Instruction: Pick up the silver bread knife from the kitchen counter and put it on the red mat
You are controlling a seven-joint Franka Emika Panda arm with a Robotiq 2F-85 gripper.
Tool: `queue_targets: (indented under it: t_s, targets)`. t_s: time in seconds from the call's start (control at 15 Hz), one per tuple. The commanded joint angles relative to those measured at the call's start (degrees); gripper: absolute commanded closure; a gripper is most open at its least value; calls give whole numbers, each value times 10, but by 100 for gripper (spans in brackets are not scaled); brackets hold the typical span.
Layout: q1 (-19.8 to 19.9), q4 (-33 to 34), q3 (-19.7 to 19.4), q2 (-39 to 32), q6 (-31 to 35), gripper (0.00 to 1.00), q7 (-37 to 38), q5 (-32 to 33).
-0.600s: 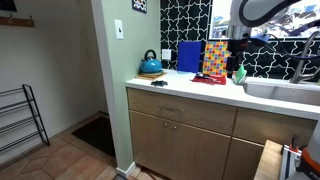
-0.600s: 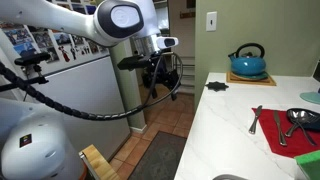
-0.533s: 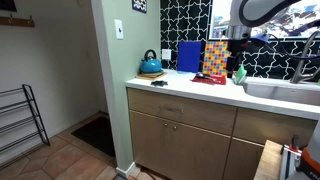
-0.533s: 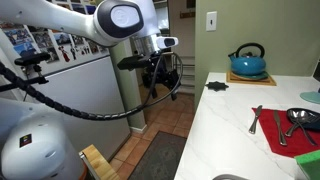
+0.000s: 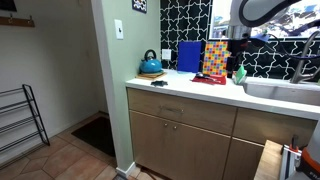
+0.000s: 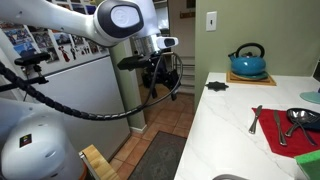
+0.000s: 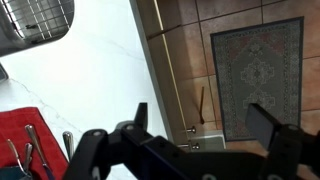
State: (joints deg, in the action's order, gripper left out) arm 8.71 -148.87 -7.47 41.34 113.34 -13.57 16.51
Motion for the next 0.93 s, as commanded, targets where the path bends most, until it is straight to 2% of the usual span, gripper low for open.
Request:
queue_targets:
  t_s: [0.0, 0.2, 0.47, 0.87]
  targets:
    - [-8, 8, -14, -7, 9, 0, -4, 0]
    - [-1, 38, -36, -46, 45, 0, -8, -1]
    - [-7, 101, -89, -126, 106, 0, -46, -29]
    - [-10, 188, -130, -257, 158, 0, -119, -111]
